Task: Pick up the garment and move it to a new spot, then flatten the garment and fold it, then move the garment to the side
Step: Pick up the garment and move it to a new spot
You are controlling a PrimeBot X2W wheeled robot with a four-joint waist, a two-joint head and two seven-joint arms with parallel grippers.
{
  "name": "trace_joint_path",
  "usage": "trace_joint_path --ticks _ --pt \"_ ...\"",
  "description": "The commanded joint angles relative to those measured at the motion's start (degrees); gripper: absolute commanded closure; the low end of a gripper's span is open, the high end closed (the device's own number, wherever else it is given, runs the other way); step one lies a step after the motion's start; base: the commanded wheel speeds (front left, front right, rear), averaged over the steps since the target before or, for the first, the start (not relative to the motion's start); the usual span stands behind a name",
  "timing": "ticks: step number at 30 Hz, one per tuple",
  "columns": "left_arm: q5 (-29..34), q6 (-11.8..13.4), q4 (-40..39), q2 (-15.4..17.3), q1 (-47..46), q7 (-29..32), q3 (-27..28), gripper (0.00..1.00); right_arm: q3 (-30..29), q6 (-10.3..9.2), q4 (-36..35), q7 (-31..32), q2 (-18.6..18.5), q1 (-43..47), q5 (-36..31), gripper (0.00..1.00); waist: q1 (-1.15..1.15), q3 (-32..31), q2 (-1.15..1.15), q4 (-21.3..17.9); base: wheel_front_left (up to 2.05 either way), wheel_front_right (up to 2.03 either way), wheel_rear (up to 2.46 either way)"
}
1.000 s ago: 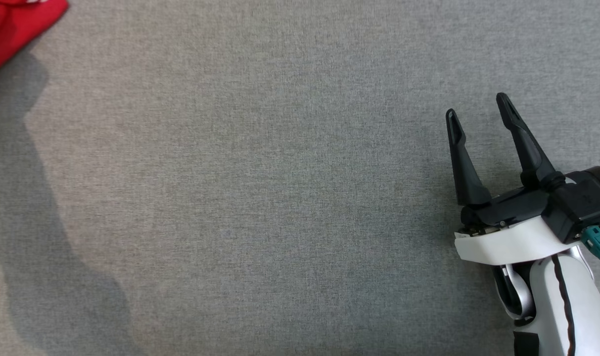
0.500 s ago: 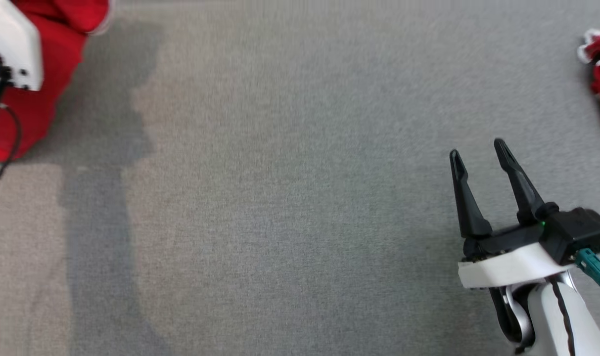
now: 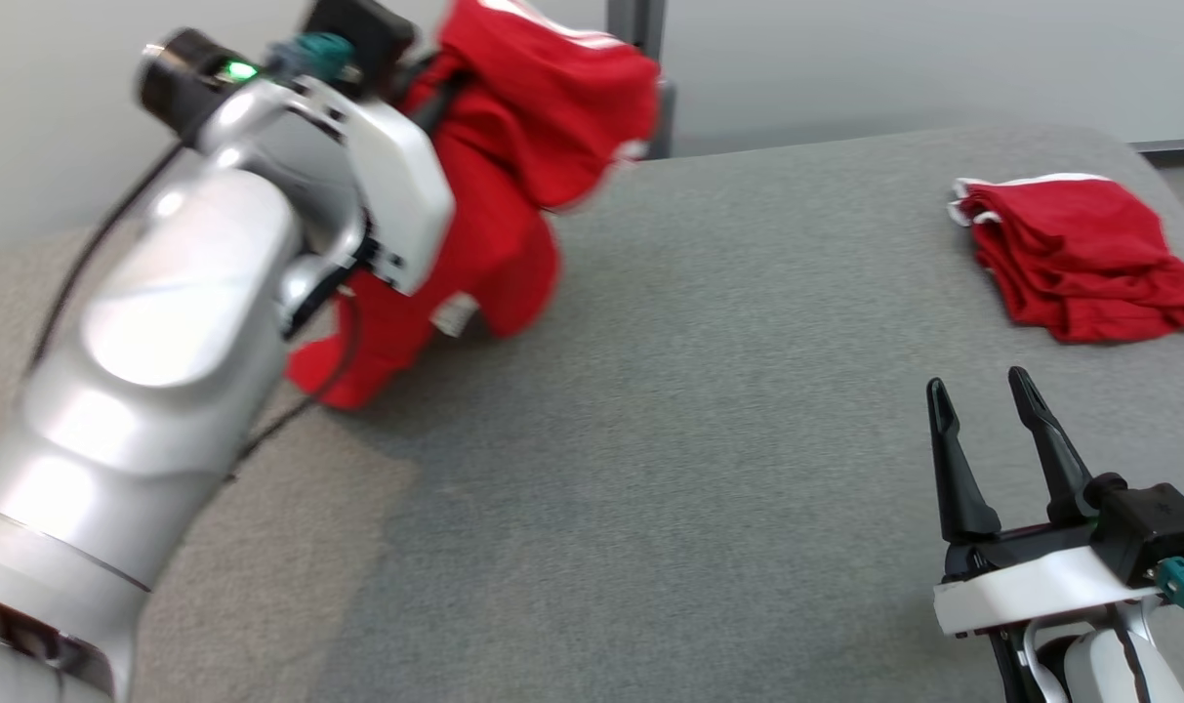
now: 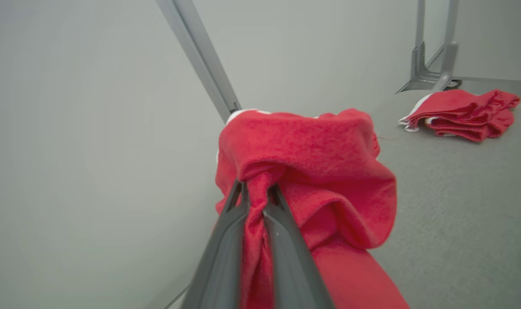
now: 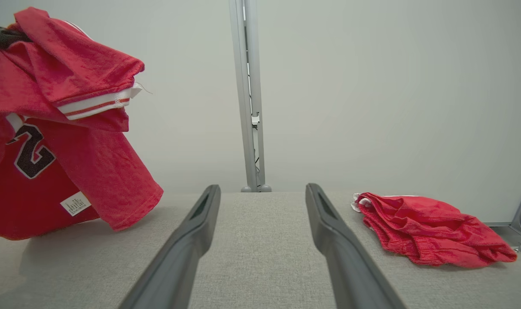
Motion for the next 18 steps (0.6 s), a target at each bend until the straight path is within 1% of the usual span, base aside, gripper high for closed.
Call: trace_joint_path --ticks 1,4,7,10,13,16,18 --pt "-1.3 0.0 -1.3 -0.5 1.2 -0.5 -0.9 1.0 -0.2 0.0 0.0 -0.3 -0.3 0.8 0.3 0.0 0.0 -1.1 0.0 -1.9 0.0 0.0 0.0" --pt "-3.7 0.0 -3.8 -2.2 3.0 -1.2 -3.5 1.0 -0.5 0.0 -0.1 -0.4 -0.3 0.8 0.5 0.0 0.0 -0.8 0.0 -3.3 0.0 0.0 0.0" --pt "-4.9 0.0 -3.6 -4.8 5.4 -2.6 -4.8 1.0 -0.4 -0.01 -0.1 -0.4 -0.3 0.4 1.0 0.0 0.0 0.1 0.0 -4.7 0.0 0.0 0.0" --pt "-5.4 0.6 -1.2 -7.9 8.0 -4.7 -5.7 1.0 0.0 0.0 -0.1 -0.5 -0.3 -0.4 1.5 0.0 0.0 1.2 0.0 -6.2 0.0 0.0 0.0" --pt "-6.1 2.1 2.5 -10.6 10.3 -7.7 -5.7 1.0 0.2 -0.01 0.3 -0.6 -0.3 -0.9 2.1 0.0 0.0 2.4 0.0 -7.7 0.0 0.0 0.0" --pt "-6.5 3.6 6.8 -12.4 12.0 -10.9 -5.9 1.0 0.6 0.0 0.7 -0.6 -0.3 -1.8 2.6 0.0 0.0 3.6 0.0 -9.2 0.0 0.0 0.0" --pt "-6.9 4.6 9.7 -13.0 12.8 -12.8 -6.2 1.0 0.9 -0.01 1.0 -0.6 -0.3 -2.2 3.0 0.0 0.0 4.3 0.0 -10.3 0.0 0.0 0.0"
